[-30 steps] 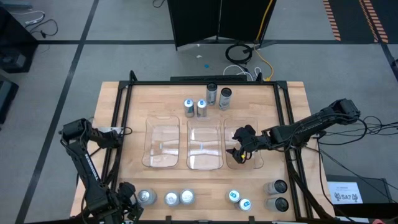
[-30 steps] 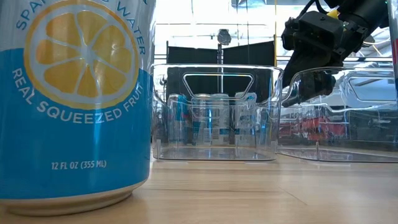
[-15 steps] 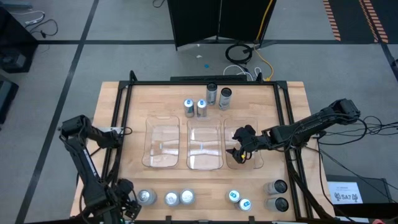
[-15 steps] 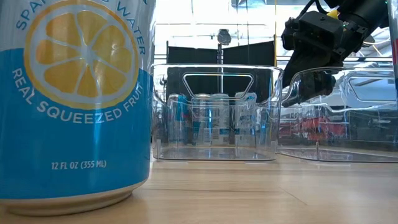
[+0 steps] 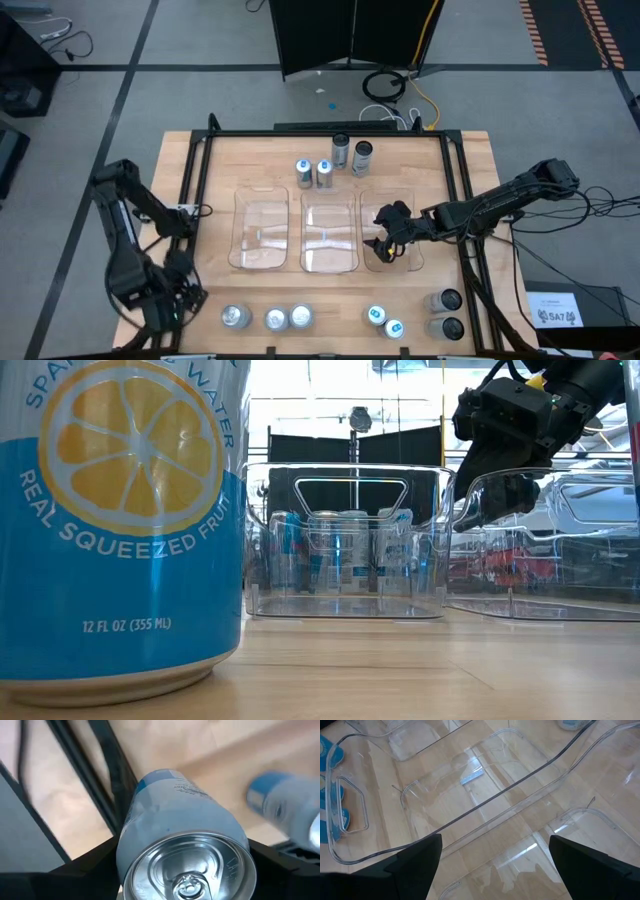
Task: Sort soda cans
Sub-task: Put the bottom left blue-white soda can into the left transparent bin
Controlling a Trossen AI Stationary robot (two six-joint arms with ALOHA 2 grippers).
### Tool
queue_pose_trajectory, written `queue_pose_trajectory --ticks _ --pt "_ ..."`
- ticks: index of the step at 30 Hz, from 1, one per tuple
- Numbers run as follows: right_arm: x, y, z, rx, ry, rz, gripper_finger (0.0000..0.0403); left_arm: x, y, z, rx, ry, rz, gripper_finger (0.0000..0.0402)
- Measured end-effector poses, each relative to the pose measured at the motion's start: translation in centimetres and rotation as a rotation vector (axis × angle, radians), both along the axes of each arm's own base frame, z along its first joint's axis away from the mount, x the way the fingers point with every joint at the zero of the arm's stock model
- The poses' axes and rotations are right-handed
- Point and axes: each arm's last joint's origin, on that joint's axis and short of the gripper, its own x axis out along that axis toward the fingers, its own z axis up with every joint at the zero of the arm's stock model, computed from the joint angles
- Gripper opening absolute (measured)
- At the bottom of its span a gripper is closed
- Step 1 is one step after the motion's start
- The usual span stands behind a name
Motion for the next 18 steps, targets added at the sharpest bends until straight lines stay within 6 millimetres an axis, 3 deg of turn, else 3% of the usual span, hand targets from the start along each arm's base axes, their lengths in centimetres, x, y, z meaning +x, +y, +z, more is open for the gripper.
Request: queue_pose_trajectory --ticks 6,10,18 --pt "0.0 0.0 0.0 0.000 0.000 0.000 0.0361 -0.3 4.3 2.6 -0.004 -0.084 0.044 0.0319" --pt "0.0 0.0 0.0 0.000 0.000 0.000 0.0361 0.2 7.2 4.1 -0.013 -0.254 0.049 0.0319" --pt "0.0 0.0 0.0 0.000 0.000 0.000 0.0361 1.7 12.8 5.6 0.124 -0.435 0.021 0.0319"
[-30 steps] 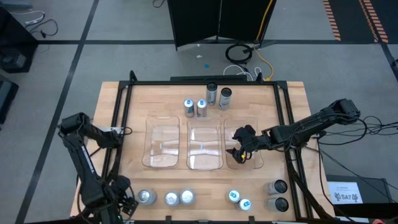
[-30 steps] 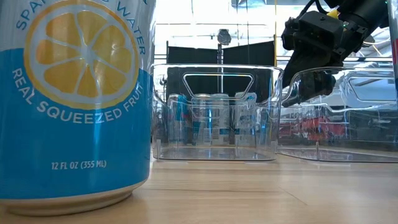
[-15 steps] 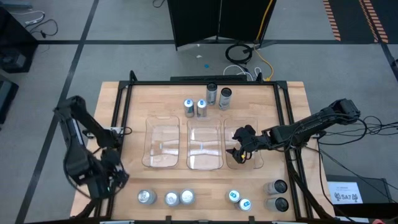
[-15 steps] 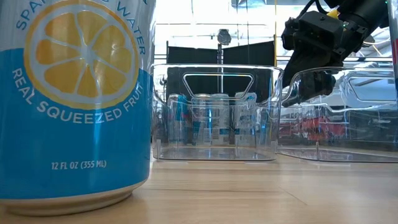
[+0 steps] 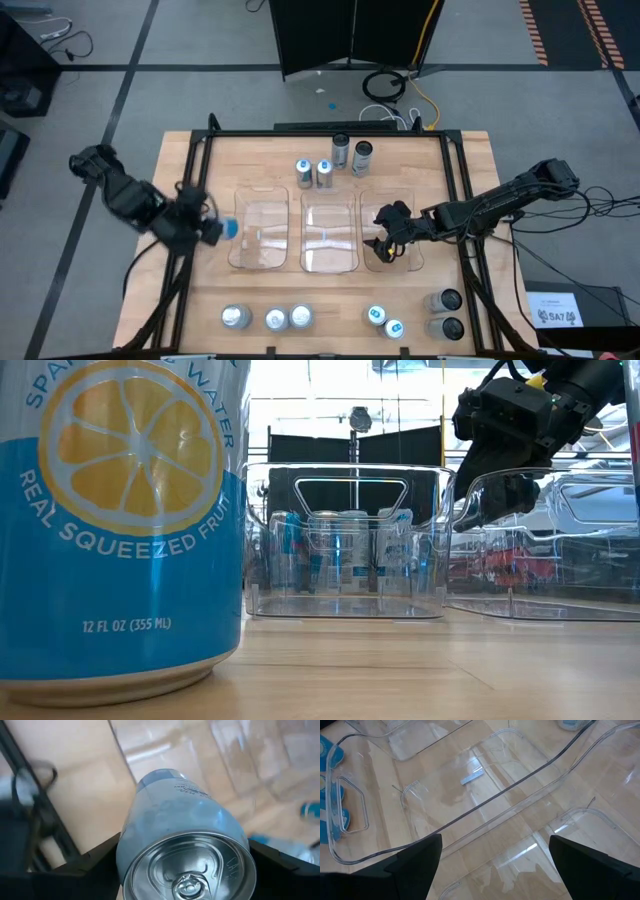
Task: Sort soda cans
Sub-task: Put the bottom left blue-white soda can into the left transparent bin
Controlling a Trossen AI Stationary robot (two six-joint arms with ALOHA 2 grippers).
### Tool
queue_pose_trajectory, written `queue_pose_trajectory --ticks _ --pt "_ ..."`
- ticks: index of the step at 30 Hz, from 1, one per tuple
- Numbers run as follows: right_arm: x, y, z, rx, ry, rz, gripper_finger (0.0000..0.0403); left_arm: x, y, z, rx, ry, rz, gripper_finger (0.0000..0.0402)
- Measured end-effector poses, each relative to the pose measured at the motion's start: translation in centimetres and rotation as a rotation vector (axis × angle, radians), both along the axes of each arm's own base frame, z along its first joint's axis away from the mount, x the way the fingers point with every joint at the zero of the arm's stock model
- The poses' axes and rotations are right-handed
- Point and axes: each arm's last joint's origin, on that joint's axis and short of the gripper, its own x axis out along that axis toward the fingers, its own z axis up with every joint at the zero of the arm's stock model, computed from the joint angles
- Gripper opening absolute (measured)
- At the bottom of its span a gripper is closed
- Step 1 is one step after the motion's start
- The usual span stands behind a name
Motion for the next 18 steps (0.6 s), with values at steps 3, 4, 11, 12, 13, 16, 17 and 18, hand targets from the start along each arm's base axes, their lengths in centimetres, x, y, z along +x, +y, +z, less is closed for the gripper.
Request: queue_pose_trajectory --ticks 3,4,11,12,13,16,17,18 --pt "0.0 0.0 0.0 0.000 0.000 0.000 0.0361 0.8 1.7 0.1 0.071 0.012 -0.015 0.0319" --pt "0.0 0.0 0.0 0.000 0.000 0.000 0.0361 1.1 2.2 0.0 0.090 0.023 -0.022 0.0319" --pt "0.0 0.0 0.0 0.000 0.000 0.000 0.0361 4.3 5.4 -0.5 0.145 0.071 -0.115 0.0319" --pt "0.0 0.0 0.0 0.000 0.000 0.000 0.0361 4.8 5.9 -0.6 0.146 0.068 -0.129 0.0319" --pt "0.0 0.0 0.0 0.000 0.000 0.000 0.0361 5.5 6.4 -0.7 0.147 0.064 -0.143 0.0319" --pt "0.0 0.0 0.0 0.000 0.000 0.000 0.0361 7.3 7.9 -1.3 0.128 0.062 -0.197 0.0319" --pt "0.0 0.0 0.0 0.000 0.000 0.000 0.0361 7.8 8.3 -1.6 0.115 0.080 -0.216 0.0319" --pt "0.0 0.0 0.0 0.000 0.000 0.000 0.0361 8.2 8.7 -1.9 0.103 0.104 -0.229 0.0319"
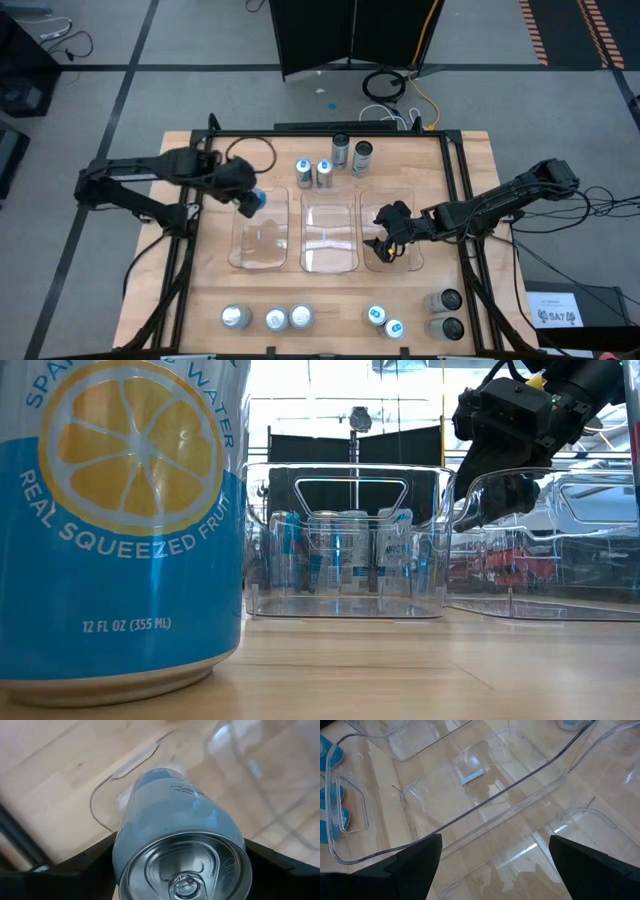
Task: Sort soda cans
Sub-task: Put the bottom left blue-white soda can into the left transparent bin
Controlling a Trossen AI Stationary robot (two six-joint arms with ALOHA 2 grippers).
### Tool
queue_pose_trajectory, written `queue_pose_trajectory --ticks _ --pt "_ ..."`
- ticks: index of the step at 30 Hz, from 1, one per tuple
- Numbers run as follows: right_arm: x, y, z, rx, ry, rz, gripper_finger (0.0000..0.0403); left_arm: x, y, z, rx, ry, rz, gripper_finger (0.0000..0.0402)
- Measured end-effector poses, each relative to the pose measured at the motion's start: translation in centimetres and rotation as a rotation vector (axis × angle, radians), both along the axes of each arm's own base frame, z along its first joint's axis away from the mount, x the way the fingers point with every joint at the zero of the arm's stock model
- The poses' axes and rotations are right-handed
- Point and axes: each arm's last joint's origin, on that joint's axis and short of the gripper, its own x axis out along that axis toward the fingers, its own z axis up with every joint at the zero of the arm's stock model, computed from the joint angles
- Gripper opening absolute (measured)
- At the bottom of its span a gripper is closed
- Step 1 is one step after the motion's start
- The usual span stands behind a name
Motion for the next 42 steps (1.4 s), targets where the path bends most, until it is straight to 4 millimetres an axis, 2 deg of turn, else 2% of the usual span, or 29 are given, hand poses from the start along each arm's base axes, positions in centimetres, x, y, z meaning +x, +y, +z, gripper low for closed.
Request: queue_pose_trajectory --ticks 5,12,18,24,42 --pt "0.0 0.0 0.0 0.000 0.000 0.000 0.0361 1.9 1.5 -1.9 -0.020 0.120 -0.088 0.0319" --pt "0.0 0.0 0.0 0.000 0.000 -0.001 0.0361 3.9 2.1 -4.5 0.009 0.160 -0.195 0.0319" --pt "0.0 0.0 0.0 0.000 0.000 0.000 0.0361 2.8 2.1 -7.6 -0.010 0.248 -0.202 0.0319" --pt "0.0 0.0 0.0 0.000 0.000 0.000 0.0361 2.2 2.8 -9.5 -0.041 0.223 -0.156 0.0319" --pt "0.0 0.0 0.0 0.000 0.000 -0.001 0.0361 1.8 3.9 -11.5 -0.098 0.201 -0.132 0.0320"
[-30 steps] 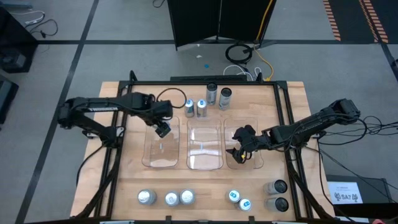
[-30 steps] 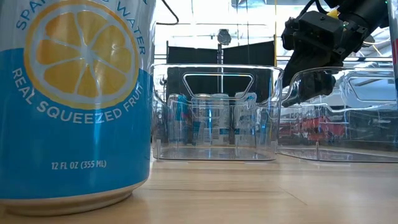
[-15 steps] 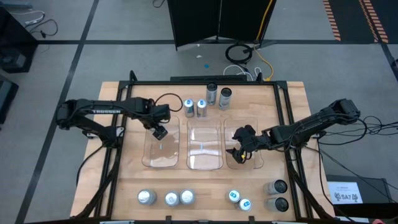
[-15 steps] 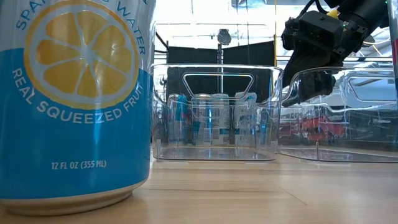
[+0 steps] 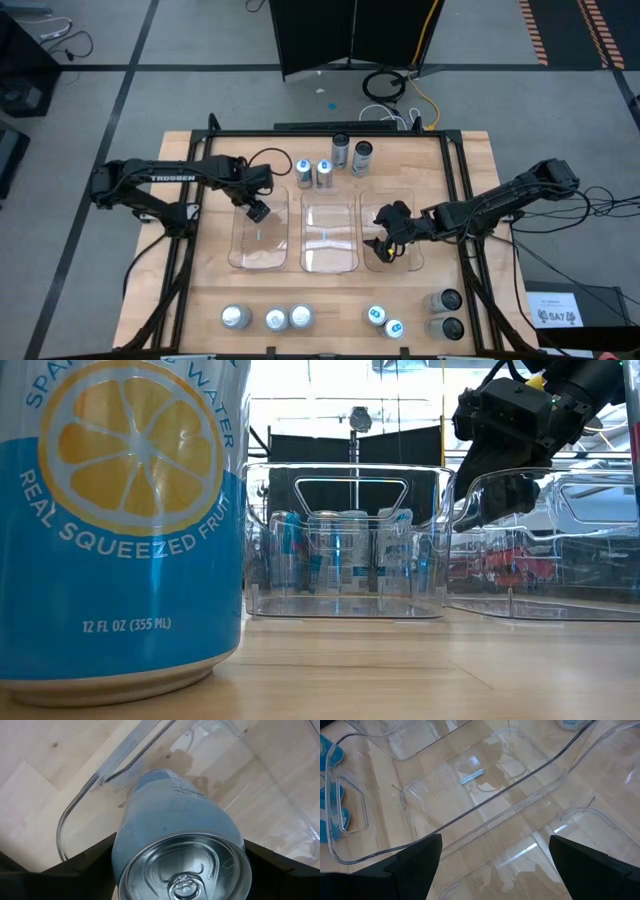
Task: Sort soda cans
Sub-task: Put the bottom left blue-white soda can into the left transparent bin
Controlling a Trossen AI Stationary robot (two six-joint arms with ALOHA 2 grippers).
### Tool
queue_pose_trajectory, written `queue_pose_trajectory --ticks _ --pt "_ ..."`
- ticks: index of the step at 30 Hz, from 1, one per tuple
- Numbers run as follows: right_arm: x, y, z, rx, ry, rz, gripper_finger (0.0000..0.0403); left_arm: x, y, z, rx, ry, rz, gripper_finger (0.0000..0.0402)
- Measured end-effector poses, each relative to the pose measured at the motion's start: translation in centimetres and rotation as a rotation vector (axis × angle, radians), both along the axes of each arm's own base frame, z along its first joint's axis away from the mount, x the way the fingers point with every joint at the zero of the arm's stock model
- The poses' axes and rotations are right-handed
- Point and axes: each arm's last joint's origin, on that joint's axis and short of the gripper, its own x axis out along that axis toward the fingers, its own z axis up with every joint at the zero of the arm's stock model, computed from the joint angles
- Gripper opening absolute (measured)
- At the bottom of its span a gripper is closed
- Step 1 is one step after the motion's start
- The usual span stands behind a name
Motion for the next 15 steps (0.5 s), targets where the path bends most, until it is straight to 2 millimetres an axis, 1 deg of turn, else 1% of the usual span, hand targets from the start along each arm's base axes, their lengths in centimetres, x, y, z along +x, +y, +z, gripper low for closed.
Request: queue_pose_trajectory --ticks 5,10,15 --pt "0.00 0.01 0.01 0.000 -0.001 0.000 0.0361 0.08 0.03 -0.03 0.010 -0.006 0.006 0.0320" --pt "0.03 -0.12 0.01 -0.047 0.007 0.032 0.0361 0.10 0.05 -0.04 0.021 -0.006 0.006 0.0320" --pt "0.03 -0.12 0.01 -0.042 0.006 0.028 0.0361 0.16 0.07 -0.07 0.029 -0.009 0.008 0.0321"
